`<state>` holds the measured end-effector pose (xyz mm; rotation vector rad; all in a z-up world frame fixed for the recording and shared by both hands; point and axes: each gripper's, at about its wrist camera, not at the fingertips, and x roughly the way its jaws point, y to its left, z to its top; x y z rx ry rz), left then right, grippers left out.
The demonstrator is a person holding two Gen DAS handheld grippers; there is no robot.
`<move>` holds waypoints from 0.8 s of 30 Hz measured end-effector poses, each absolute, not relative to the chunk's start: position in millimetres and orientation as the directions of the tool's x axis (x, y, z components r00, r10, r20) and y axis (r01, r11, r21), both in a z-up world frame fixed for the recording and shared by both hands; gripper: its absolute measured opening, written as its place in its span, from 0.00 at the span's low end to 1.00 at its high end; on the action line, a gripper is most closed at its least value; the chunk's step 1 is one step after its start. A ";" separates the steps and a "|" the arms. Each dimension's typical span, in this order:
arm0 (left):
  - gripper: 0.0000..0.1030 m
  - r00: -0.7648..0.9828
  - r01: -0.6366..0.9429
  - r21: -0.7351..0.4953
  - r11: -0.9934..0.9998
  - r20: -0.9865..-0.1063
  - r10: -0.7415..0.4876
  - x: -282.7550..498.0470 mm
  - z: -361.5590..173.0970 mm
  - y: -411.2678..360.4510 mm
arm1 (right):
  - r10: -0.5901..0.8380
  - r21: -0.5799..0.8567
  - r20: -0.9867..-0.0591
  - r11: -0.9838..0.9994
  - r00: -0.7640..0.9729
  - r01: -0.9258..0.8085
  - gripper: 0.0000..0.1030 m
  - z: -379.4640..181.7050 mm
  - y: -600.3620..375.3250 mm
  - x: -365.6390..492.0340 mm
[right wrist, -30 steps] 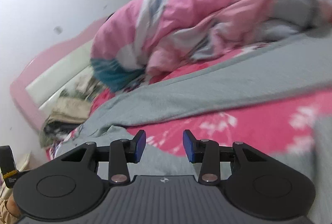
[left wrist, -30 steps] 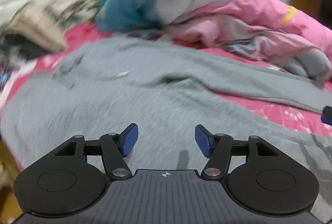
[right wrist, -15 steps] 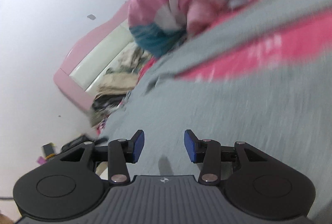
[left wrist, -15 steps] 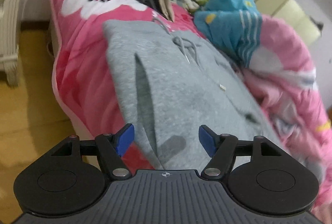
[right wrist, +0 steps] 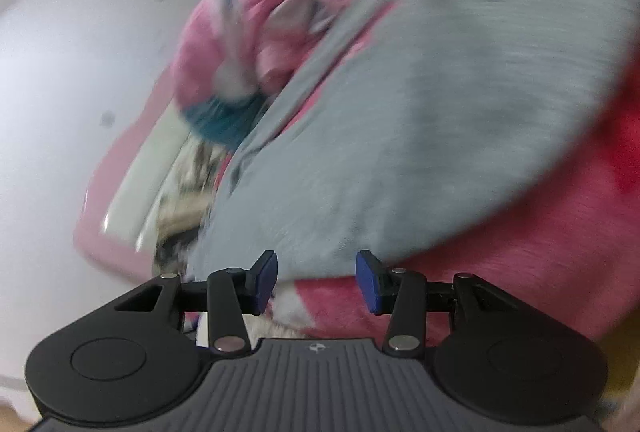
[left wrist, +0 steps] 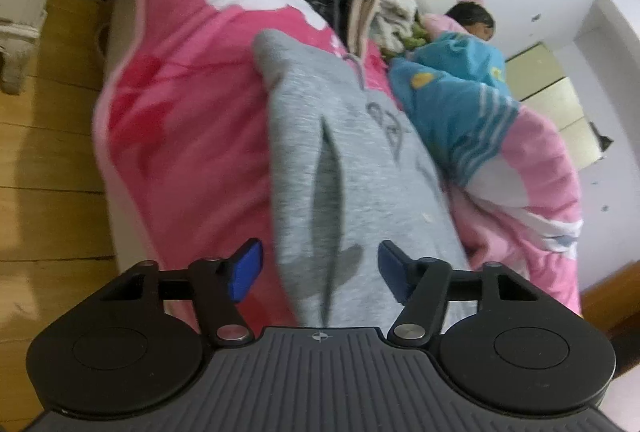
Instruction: Fold clothes
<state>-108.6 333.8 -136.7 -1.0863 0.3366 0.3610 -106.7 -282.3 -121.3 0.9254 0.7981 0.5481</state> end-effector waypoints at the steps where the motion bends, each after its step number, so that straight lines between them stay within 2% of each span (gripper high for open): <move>1: 0.40 0.900 -0.426 -0.799 0.424 -0.421 0.112 -108.9 -134.1 332.5 | 0.709 0.875 -0.347 0.481 0.614 -0.061 0.45 -122.7 -288.0 -108.2; 3: 0.30 0.927 -0.368 -0.817 0.443 -0.361 0.105 -113.4 -125.3 329.9 | 0.693 0.898 -0.320 0.440 0.646 -0.028 0.45 -125.3 -298.7 -110.7; 6: 0.29 0.967 -0.254 -0.848 0.464 -0.239 0.092 -122.9 -112.7 328.0 | 0.684 0.906 -0.310 0.424 0.660 -0.014 0.45 -128.0 -303.0 -111.8; 8: 0.30 0.974 -0.223 -0.853 0.472 -0.207 0.086 -125.3 -111.2 327.5 | 0.680 0.910 -0.305 0.414 0.666 -0.005 0.45 -130.1 -304.7 -112.6; 12: 0.33 0.938 -0.327 -0.845 0.423 -0.345 0.036 -112.3 -137.3 326.1 | 0.679 0.911 -0.308 0.411 0.666 0.002 0.45 -132.0 -303.7 -110.5; 14: 0.33 0.921 -0.365 -0.840 0.402 -0.390 0.020 -107.5 -149.5 322.9 | 0.680 0.909 -0.314 0.418 0.663 0.001 0.45 -131.6 -302.3 -108.6; 15: 0.32 0.922 -0.360 -0.840 0.407 -0.386 0.019 -106.4 -150.3 320.8 | 0.680 0.908 -0.316 0.420 0.662 0.001 0.45 -131.5 -301.9 -107.8; 17: 0.18 0.933 -0.335 -0.824 0.457 -0.356 0.043 -106.6 -139.5 315.6 | 0.679 0.907 -0.318 0.421 0.662 0.004 0.45 -131.7 -302.4 -106.8; 18: 0.05 0.935 -0.333 -0.805 0.491 -0.350 0.059 -108.0 -130.7 313.0 | 0.679 0.907 -0.318 0.420 0.662 0.005 0.45 -131.5 -302.5 -108.4; 21: 0.04 0.936 -0.334 -0.770 0.543 -0.338 0.097 -115.6 -106.4 311.5 | 0.676 0.907 -0.320 0.421 0.664 0.008 0.45 -131.0 -303.1 -112.3; 24: 0.04 0.905 -0.395 -0.727 0.561 -0.411 0.105 -113.1 -109.0 314.8 | 0.673 0.907 -0.320 0.421 0.667 0.010 0.45 -132.7 -302.8 -111.8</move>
